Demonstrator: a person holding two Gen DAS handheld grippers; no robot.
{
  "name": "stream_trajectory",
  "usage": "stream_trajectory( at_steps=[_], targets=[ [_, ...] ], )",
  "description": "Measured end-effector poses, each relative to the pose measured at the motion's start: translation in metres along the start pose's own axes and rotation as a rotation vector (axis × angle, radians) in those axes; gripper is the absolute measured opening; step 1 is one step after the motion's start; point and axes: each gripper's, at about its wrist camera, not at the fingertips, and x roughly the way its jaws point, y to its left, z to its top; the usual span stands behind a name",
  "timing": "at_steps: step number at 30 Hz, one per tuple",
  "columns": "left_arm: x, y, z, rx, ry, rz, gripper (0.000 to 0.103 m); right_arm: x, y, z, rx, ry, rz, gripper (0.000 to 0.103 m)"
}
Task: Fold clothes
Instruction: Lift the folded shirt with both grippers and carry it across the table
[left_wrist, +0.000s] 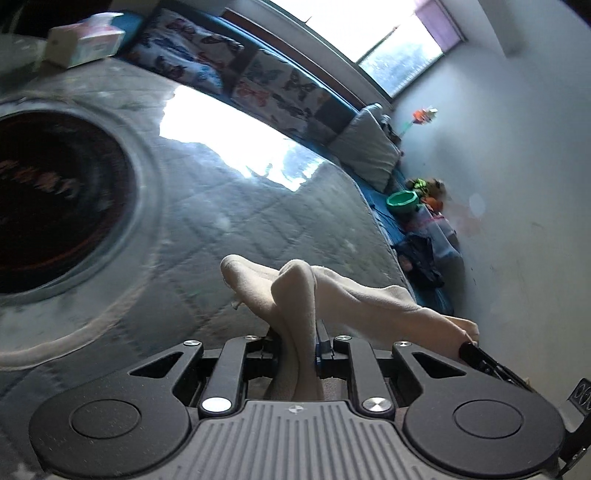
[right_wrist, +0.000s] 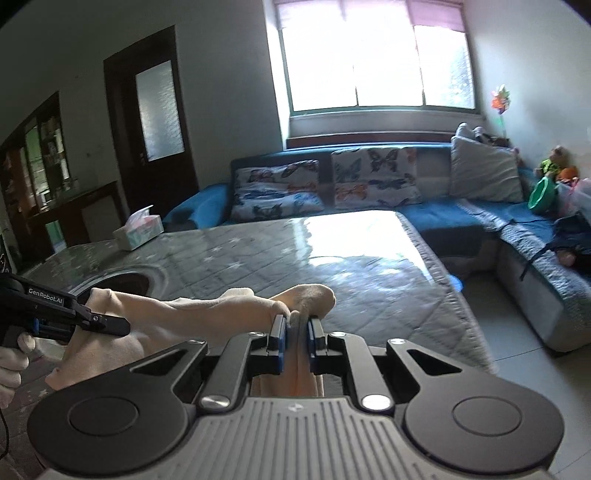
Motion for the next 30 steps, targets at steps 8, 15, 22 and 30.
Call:
stream_trajectory(
  at_steps=[8, 15, 22, 30],
  targets=[
    [0.031, -0.029, 0.000, 0.067, 0.047, -0.015, 0.018, -0.006, -0.025, 0.000, 0.018, -0.004, -0.082, 0.010],
    [0.055, -0.043, -0.004, 0.104, 0.094, -0.002, 0.018, 0.005, -0.042, -0.004, 0.031, 0.026, -0.129, 0.010],
    [0.068, -0.048, -0.001, 0.125, 0.113, 0.011, 0.018, 0.026, -0.053, -0.006, 0.041, 0.050, -0.149, 0.010],
    [0.086, -0.059, 0.007, 0.151, 0.119, 0.015, 0.018, 0.042, -0.063, 0.003, 0.041, 0.037, -0.171, 0.010]
  ],
)
